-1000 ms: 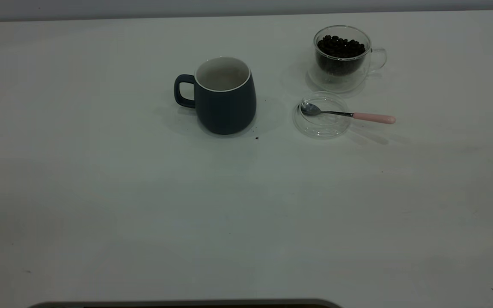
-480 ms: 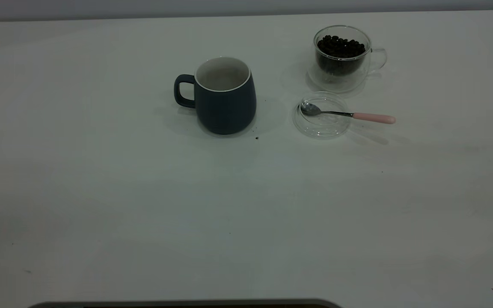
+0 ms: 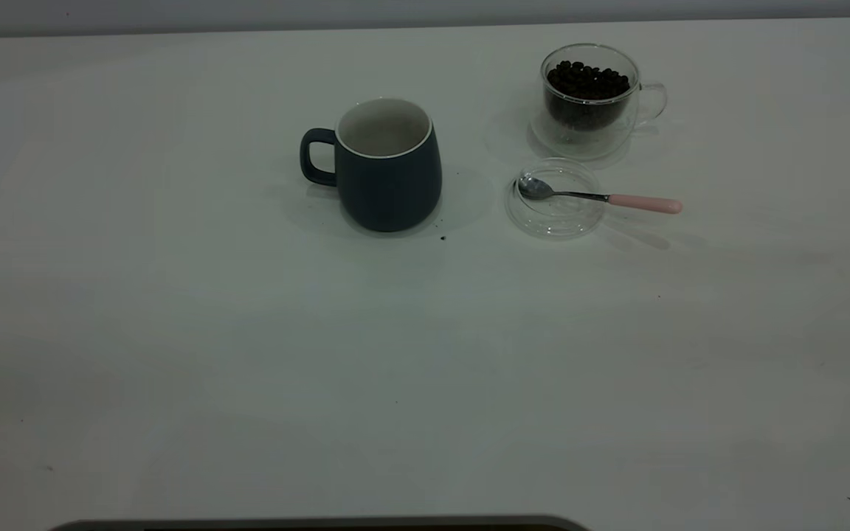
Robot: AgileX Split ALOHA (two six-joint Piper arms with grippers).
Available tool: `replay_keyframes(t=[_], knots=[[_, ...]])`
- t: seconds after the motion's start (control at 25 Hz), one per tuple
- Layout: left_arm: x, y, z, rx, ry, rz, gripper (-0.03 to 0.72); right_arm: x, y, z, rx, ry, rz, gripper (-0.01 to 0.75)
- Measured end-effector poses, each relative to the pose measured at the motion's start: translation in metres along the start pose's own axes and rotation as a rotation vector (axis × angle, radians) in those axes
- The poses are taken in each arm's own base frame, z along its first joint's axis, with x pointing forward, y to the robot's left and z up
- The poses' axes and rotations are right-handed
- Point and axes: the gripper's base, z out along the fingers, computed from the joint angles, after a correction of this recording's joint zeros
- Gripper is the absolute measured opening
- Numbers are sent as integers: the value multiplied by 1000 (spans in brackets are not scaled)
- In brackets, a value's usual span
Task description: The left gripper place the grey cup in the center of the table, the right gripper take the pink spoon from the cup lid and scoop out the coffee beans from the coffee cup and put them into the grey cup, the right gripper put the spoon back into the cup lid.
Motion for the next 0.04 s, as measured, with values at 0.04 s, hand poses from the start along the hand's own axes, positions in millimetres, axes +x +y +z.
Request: replay_keyframes(t=[0.04], knots=[[0,0,0,0,0,3,565,0,0,0,0,0,0,340]])
